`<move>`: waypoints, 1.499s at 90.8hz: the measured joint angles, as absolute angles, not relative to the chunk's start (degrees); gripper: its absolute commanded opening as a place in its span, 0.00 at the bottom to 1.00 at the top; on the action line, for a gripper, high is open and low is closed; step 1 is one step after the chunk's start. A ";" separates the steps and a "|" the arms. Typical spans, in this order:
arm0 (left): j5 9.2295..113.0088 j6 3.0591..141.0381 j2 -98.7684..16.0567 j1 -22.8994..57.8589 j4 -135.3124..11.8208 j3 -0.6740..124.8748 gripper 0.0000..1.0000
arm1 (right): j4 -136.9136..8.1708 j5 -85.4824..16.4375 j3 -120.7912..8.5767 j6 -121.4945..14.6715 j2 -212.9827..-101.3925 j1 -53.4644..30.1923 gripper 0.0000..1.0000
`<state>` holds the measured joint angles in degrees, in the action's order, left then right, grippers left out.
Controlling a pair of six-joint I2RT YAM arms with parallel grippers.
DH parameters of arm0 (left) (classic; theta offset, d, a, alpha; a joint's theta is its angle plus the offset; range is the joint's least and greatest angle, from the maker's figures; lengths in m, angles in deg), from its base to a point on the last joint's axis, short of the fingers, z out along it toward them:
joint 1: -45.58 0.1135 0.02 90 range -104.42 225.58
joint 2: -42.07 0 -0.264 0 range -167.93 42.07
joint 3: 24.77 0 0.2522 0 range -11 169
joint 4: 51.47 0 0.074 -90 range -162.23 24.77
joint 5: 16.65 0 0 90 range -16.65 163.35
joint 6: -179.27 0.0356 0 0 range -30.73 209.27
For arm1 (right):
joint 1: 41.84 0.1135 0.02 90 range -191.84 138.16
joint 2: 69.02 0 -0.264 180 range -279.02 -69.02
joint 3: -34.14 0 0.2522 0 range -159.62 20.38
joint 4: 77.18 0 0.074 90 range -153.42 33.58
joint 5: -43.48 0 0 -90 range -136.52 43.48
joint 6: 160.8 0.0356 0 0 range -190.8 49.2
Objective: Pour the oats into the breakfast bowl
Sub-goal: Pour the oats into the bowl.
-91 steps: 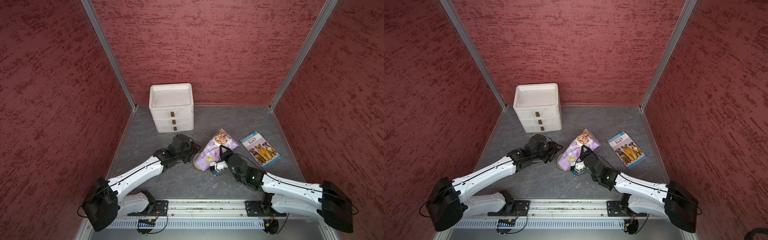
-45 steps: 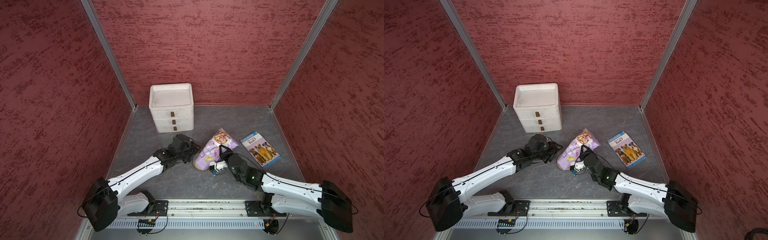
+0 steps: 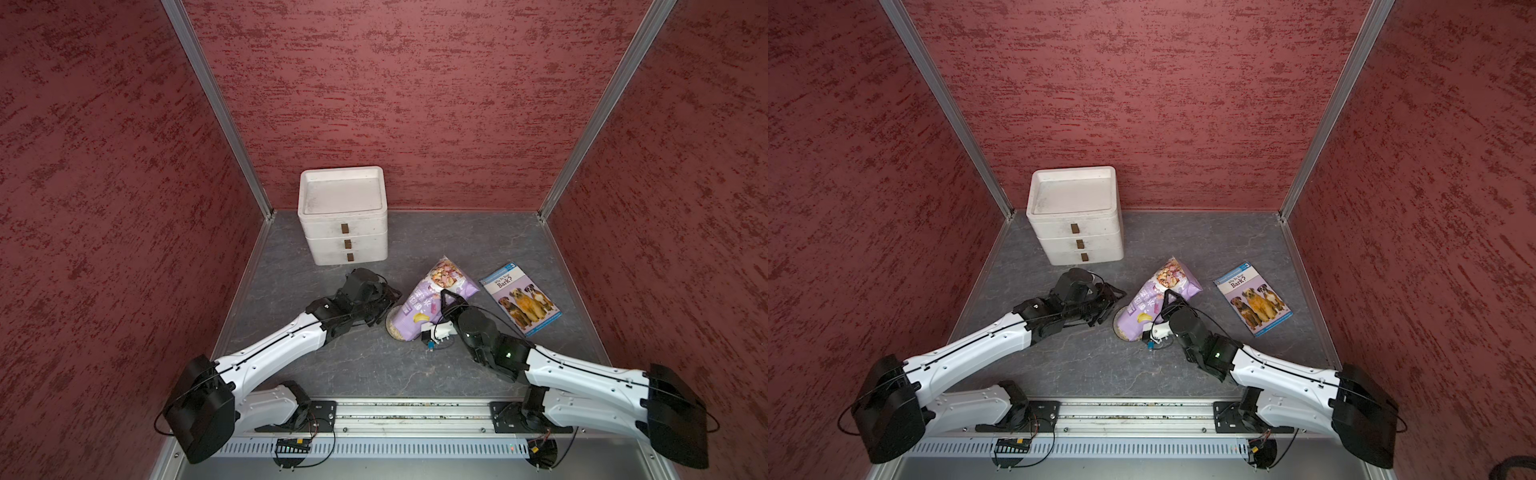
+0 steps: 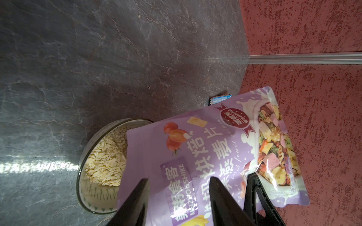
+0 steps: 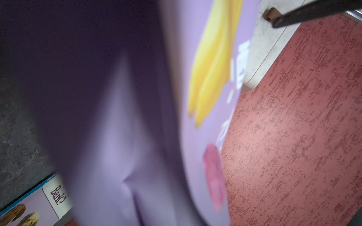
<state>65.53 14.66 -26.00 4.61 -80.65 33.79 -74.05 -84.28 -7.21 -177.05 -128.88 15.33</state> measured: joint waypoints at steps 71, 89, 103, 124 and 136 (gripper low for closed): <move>65.91 13.83 -24.21 4.59 -80.60 33.33 0.53 | -74.51 -84.24 -7.71 -177.67 -127.72 14.91 0.00; 65.80 13.81 -24.58 4.54 -80.58 33.33 0.53 | -74.12 -84.37 -7.98 -177.86 -126.28 13.51 0.00; 65.84 13.74 -24.67 4.50 -80.58 33.33 0.53 | -74.03 -84.37 -8.06 -178.08 -126.85 13.38 0.00; 65.88 13.61 -24.67 4.48 -80.60 33.33 0.53 | -73.44 -84.37 -8.17 -178.50 -126.54 13.08 0.00; 65.91 13.61 -24.67 4.48 -80.58 33.33 0.53 | -73.27 -84.34 -8.17 -178.39 -126.56 13.14 0.00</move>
<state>65.91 13.61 -24.67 4.48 -80.58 33.33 -73.27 -84.34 -8.17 -178.39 -126.56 13.14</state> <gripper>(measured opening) 0.529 0.273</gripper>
